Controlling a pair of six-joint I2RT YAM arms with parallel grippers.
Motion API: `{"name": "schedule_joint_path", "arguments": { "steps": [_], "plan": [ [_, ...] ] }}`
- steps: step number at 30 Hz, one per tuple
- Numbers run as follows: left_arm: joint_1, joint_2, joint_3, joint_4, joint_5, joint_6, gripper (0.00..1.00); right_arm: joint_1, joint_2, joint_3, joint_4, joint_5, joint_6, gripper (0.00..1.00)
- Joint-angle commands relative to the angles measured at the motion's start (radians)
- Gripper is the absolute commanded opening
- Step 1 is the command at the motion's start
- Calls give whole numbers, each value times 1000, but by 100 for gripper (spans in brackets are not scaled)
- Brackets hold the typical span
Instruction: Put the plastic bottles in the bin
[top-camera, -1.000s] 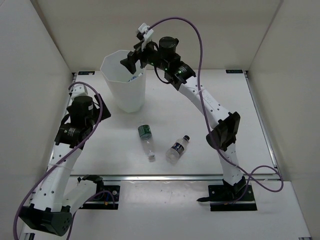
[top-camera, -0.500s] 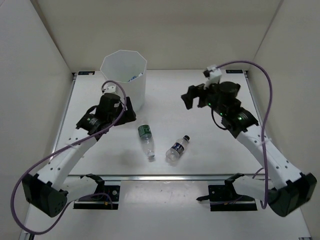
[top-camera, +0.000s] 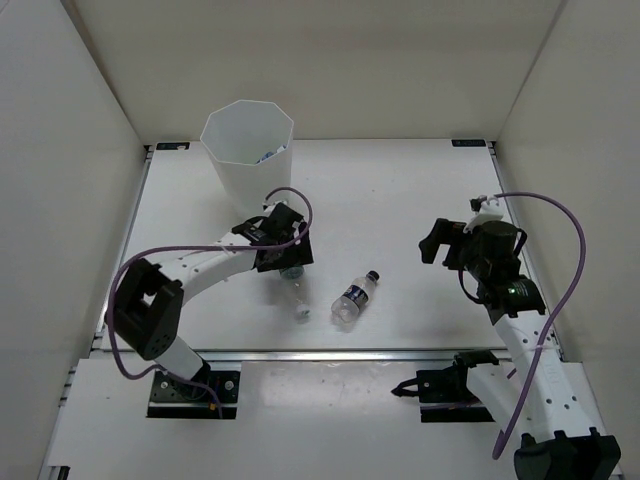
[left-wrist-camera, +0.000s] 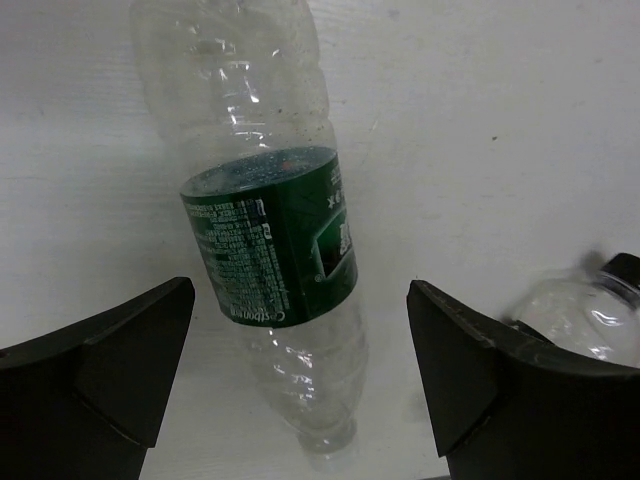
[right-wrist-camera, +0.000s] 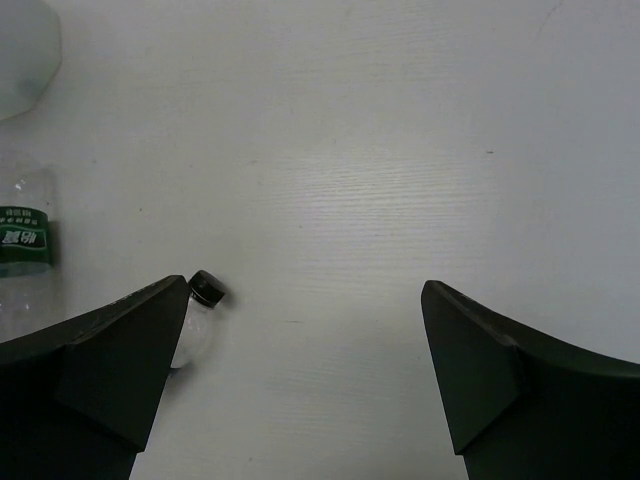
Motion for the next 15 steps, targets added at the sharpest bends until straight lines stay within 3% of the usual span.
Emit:
{"name": "schedule_joint_path", "arguments": {
  "steps": [1,6,10,15],
  "plan": [
    [-16,45,40,-36,-72,-18,99,-4,-43,-15,15,9,3,99],
    [22,97,-16,52,-5,-29,98,-24,-32,-17,-24,24,-14,100],
    [10,179,50,30,4,5,76,-46,-55,-27,-28,18,-19,99],
    [20,177,106,-4,26,19,60,-70,-71,-15,-52,38,-28,99]
  ]
}}
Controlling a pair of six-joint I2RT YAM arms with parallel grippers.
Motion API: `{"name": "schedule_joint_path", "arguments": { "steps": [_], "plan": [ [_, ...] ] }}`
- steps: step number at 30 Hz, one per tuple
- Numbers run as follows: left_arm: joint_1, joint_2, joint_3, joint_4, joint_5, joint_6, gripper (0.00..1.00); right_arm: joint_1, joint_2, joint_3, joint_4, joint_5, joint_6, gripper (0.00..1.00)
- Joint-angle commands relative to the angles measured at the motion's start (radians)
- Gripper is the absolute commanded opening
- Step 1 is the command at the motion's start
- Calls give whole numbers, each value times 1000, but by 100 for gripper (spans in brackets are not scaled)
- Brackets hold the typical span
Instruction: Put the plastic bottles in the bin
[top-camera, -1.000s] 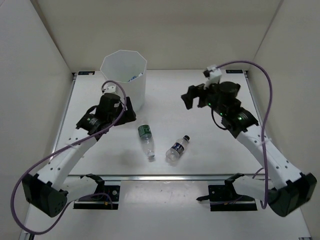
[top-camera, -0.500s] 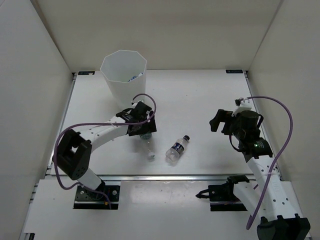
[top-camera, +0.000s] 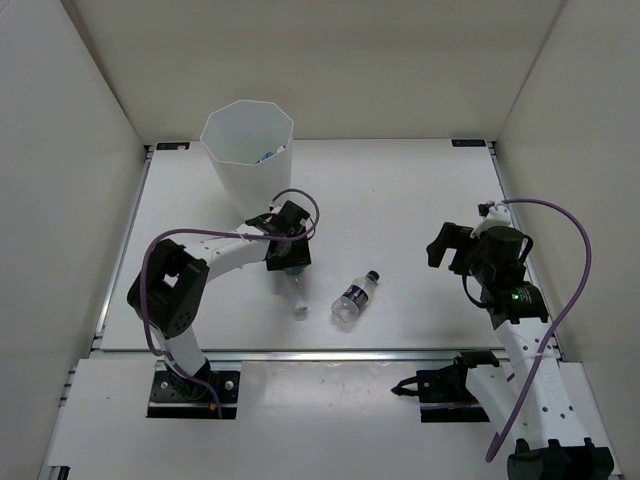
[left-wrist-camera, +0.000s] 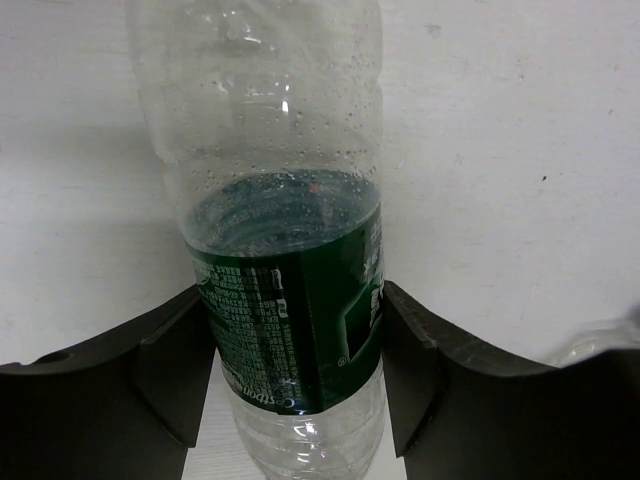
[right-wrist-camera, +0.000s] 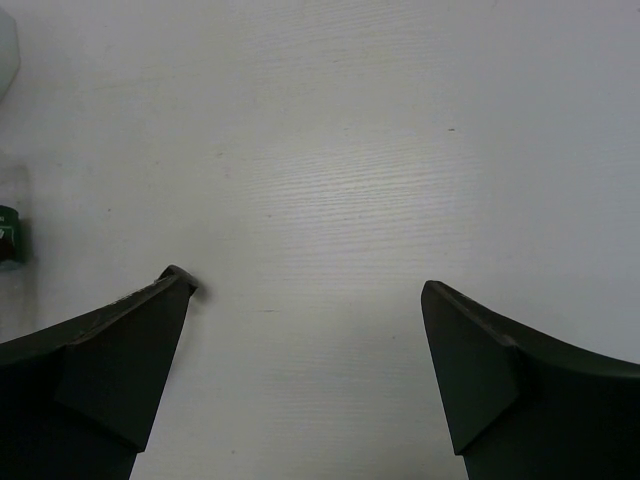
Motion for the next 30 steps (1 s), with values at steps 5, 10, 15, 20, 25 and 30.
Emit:
{"name": "schedule_joint_path", "arguments": {
  "steps": [5,10,15,20,25,30],
  "plan": [
    [-5,-172,166,-80,29,118,58,-10,-28,11,-6,35,-24,99],
    [-72,-231,528,-76,-36,289,61,-1,-17,-3,-4,18,-25,99],
    [10,-160,828,-58,-160,387,68,-1,-3,1,27,0,-4,99],
    [142,-84,927,44,-235,451,80,-5,32,-2,79,-28,8,100],
    [159,-25,914,155,-374,568,91,41,156,86,88,19,25,99],
    [269,27,928,129,-348,481,89,151,293,198,154,75,2,99]
  ]
}}
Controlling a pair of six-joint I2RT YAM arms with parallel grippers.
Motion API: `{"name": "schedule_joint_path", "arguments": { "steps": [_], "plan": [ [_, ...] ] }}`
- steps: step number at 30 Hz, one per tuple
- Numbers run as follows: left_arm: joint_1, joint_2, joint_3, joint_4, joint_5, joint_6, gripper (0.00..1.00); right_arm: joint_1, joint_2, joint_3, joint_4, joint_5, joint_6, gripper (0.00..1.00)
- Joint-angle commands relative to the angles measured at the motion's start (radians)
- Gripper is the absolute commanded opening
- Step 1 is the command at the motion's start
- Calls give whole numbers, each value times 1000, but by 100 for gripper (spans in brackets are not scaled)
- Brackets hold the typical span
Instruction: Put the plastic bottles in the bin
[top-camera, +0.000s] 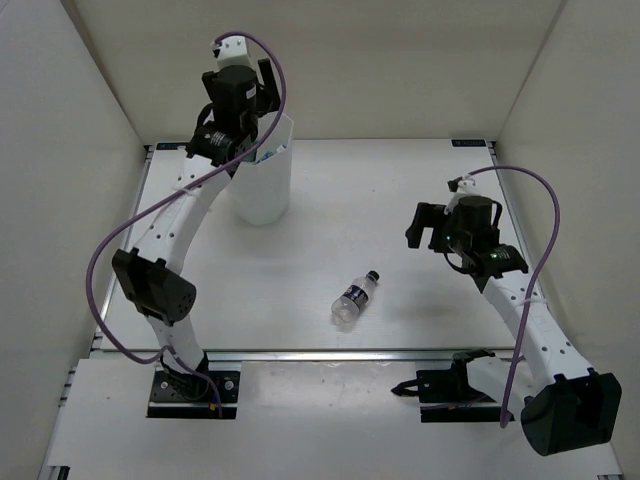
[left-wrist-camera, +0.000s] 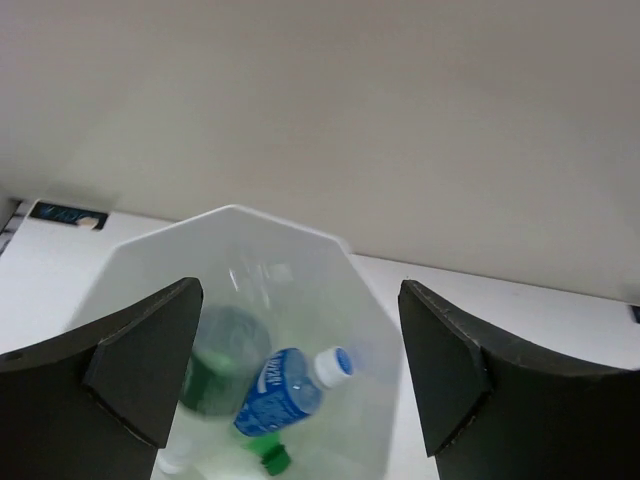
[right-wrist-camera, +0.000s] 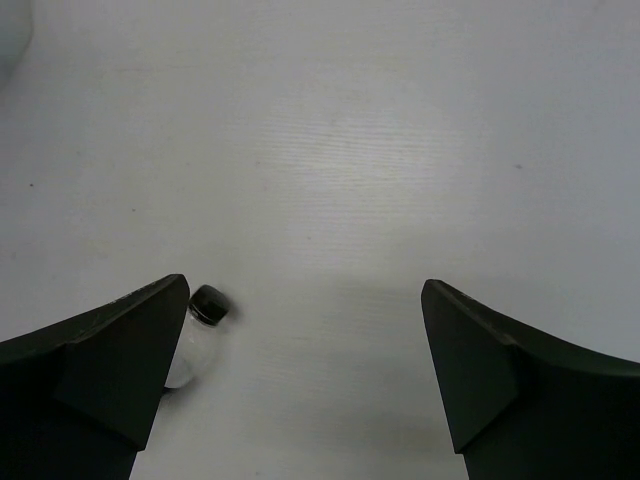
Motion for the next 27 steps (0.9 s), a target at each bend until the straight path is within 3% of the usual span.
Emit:
{"name": "schedule_joint_path", "arguments": {
  "steps": [1,4,6,12,15,19,21,23,25,27],
  "plan": [
    [94,4,2,-3,-11,-28,91,40,25,77,114,27,-5,100],
    [104,12,13,-17,2,-37,99,13,43,93,134,-42,23,99],
    [92,0,4,-2,-3,-10,99,5,63,116,113,-64,18,99],
    [31,-37,82,-94,17,-10,99,116,100,167,22,43,6,99],
    [-6,-154,-8,-164,71,-28,98,190,147,210,-53,40,55,99],
    [-40,-429,-403,-229,107,-172,98,338,209,210,-130,92,162,99],
    [-3,-571,-631,-227,257,-258,99,410,238,183,-138,76,230,99],
    [34,-694,-864,-256,314,-339,99,430,249,147,-132,53,317,97],
    [35,-809,-967,-330,301,-365,99,452,263,112,-136,20,377,96],
    [23,-886,-1076,-399,301,-393,99,516,281,87,-139,98,429,97]
  ]
}}
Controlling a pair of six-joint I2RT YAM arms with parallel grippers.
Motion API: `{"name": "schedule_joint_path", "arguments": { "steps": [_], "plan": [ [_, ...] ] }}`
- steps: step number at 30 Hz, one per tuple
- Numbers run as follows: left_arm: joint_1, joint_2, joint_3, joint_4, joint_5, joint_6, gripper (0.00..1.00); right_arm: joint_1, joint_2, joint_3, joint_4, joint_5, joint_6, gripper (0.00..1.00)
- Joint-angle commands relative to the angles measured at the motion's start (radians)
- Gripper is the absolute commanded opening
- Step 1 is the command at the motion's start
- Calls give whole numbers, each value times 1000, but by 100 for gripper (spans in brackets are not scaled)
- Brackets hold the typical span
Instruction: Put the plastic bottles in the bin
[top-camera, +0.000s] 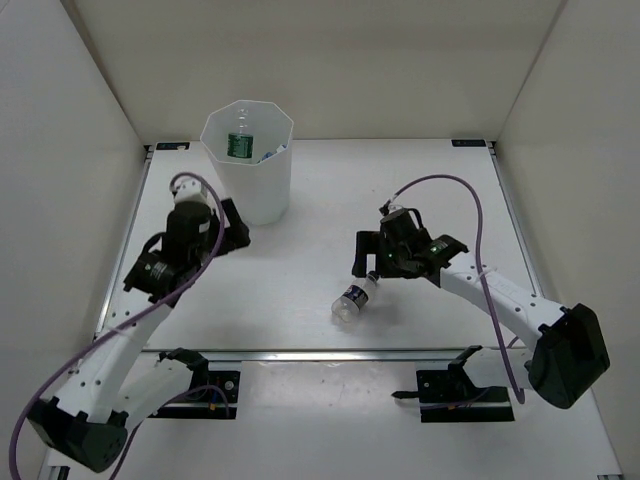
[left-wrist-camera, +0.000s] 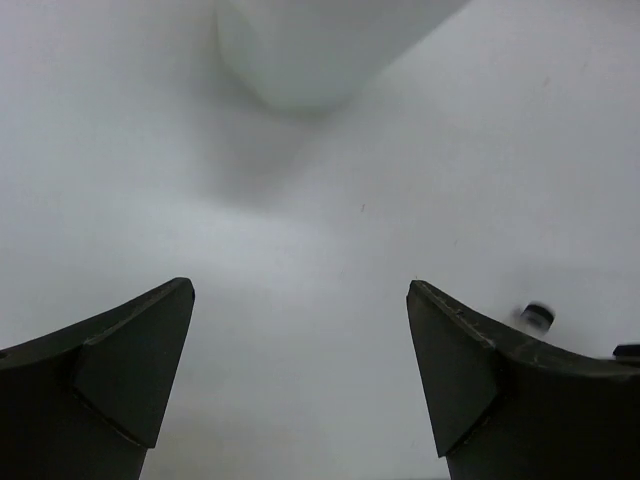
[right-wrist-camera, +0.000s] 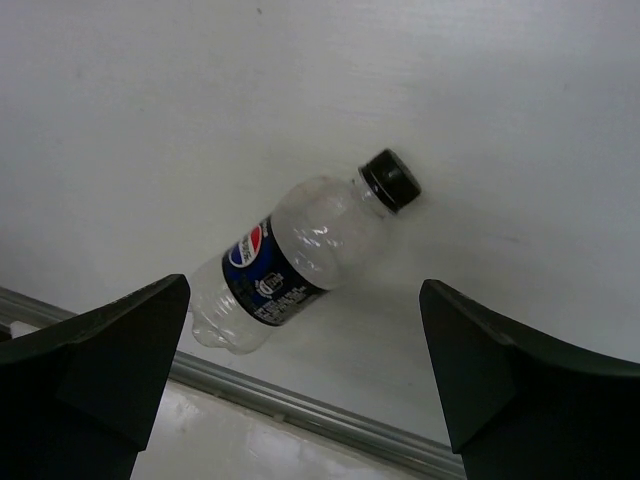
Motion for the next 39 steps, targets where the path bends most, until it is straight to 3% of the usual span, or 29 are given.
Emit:
{"name": "schedule_joint_path", "arguments": {
  "steps": [1,6,15,17,20,22,30,35,39],
  "plan": [
    [-2,-112,-142,-154,74,-127,98,75,25,-32,-30,87,151,97],
    [28,-290,-232,-216,142,-196,99,108,63,-101,71,89,263,98],
    [-3,-343,-235,-299,130,-214,98,143,255,-68,147,249,341,97],
    [8,-356,-232,-294,142,-218,99,125,284,-72,161,212,347,90],
    [5,-343,-228,-291,148,-208,99,109,262,-71,190,201,335,50],
    [3,-346,-225,-288,137,-205,99,106,245,-33,190,241,277,43],
    [31,-297,-269,-266,148,-159,99,34,261,459,303,100,-141,27],
    [52,-278,-283,-217,165,-152,99,69,508,970,360,16,-320,28],
    [74,-242,-271,-236,140,-118,99,47,733,1356,363,-109,-305,29]
  ]
}}
